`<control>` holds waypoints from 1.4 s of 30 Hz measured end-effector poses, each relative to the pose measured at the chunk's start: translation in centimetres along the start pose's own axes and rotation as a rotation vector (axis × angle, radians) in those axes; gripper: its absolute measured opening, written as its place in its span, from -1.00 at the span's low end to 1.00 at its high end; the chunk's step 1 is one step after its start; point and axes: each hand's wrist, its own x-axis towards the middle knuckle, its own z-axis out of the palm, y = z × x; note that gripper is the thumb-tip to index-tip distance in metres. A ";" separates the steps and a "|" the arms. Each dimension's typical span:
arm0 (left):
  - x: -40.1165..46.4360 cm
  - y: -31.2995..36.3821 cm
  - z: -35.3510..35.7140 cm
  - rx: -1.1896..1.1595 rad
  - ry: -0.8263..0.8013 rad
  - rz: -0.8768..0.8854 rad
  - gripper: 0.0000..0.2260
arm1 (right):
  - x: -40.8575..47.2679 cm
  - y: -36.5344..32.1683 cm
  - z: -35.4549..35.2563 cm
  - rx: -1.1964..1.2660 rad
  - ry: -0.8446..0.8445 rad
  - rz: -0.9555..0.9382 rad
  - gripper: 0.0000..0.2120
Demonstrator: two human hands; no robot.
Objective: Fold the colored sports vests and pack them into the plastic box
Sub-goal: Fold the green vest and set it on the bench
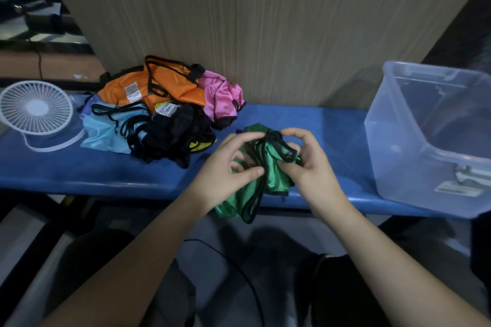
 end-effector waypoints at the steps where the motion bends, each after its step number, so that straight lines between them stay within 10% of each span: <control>1: -0.3 -0.1 0.1 0.001 0.022 -0.009 -0.50 | -0.4 -0.2 -0.2 0.021 -0.012 0.002 -0.56; 12: -3.4 1.1 3.2 0.039 -0.002 -0.036 -0.26 | -3.4 -1.9 -0.6 0.028 -0.066 -0.009 -0.65; 25: -1.0 1.4 -3.4 -0.028 0.293 -0.111 -0.65 | 0.2 -2.8 -4.6 -0.237 0.321 -0.033 -0.58; 36: 1.2 -1.7 -7.3 0.321 0.486 -0.024 -0.71 | 3.6 -1.5 -4.9 -0.246 0.437 -0.058 -0.73; 42: 1.2 -4.4 -6.1 0.761 0.292 -0.282 -0.51 | 4.5 -1.2 -3.7 0.030 0.292 -0.001 -0.74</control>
